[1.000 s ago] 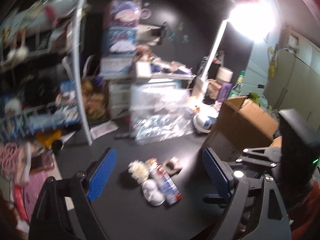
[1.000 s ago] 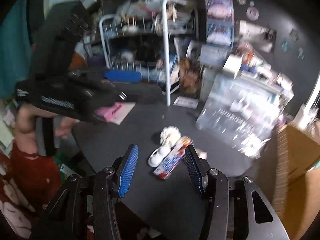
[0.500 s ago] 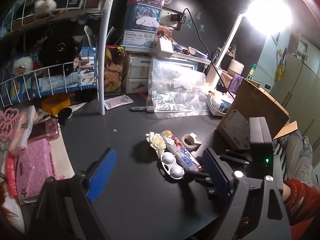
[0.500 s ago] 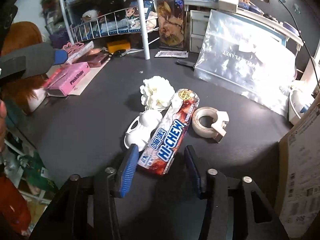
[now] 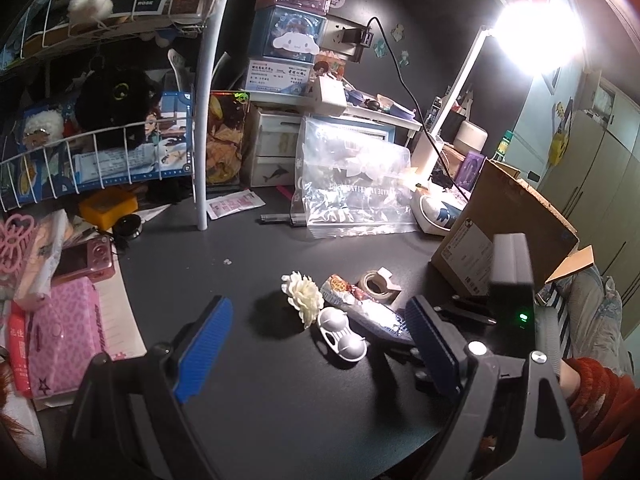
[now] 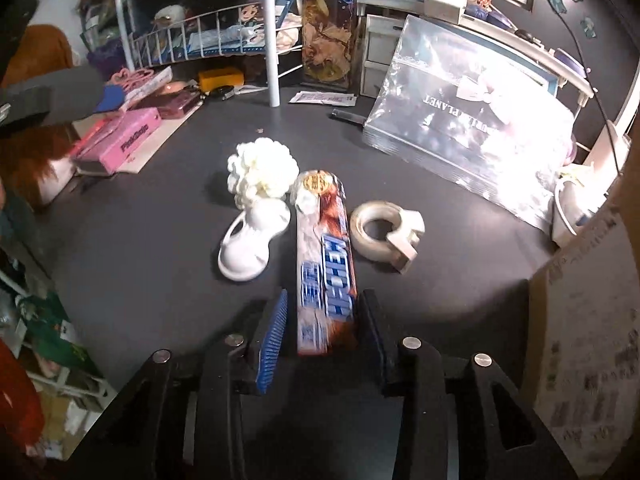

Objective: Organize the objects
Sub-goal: 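Return the right gripper to the Hi-Chew candy pack, then grasp the Hi-Chew candy pack with the right gripper, then carry the Hi-Chew pack into the box and open the right gripper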

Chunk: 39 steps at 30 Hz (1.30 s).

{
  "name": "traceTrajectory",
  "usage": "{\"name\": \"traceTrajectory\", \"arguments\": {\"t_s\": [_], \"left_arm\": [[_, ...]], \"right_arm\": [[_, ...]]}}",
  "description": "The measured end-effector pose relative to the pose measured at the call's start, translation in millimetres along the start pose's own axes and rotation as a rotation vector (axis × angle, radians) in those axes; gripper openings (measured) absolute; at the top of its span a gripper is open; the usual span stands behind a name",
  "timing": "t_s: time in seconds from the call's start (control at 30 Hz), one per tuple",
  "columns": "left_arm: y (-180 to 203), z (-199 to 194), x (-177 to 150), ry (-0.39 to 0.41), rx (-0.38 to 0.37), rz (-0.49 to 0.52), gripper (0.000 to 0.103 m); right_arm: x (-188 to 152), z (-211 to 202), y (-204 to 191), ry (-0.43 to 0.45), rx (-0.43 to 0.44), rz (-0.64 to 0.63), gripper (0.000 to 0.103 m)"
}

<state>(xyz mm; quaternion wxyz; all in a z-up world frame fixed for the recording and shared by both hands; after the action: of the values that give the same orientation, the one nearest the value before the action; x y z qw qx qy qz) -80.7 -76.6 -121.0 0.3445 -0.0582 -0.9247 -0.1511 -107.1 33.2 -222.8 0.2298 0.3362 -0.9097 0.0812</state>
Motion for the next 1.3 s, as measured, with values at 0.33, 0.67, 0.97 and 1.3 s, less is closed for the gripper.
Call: {"name": "traceTrajectory", "arguments": {"t_s": [0.33,0.67,0.97,1.3], "left_arm": [[12.8,4.9,0.7,-0.027,-0.052,0.015,0.086],[60.0,-14.3,33.8,0.030,-0.185,0.069,0.069],[132.0,-30.6,74.1,0.076,-0.239,0.185,0.047],[239.1,14.6,106.0,0.018,-0.297,0.324,0.047]], "right_arm": [[2.3,-15.5,-2.9,0.047,0.033,0.013,0.025],[35.8,-126.1,-42.7,0.240,0.171,-0.120,0.025],[40.9,-191.8,-22.3,0.352,0.153,-0.150,0.025],[11.7,-229.4,80.7,0.360,0.075,-0.040,0.025]]}}
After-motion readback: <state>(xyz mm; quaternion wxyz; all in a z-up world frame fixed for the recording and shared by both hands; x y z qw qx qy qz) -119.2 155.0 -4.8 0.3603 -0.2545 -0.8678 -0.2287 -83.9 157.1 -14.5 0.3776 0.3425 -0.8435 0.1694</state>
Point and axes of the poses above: each gripper's, at about its wrist camera, not at the fingertips, and z roughly the way its jaws point, y to its right, x to its top, the point moved 9 cm from there along z, roughly the way its jaws point, and after that the axes turned 8 degrees about -y, right-handed, at the moved point
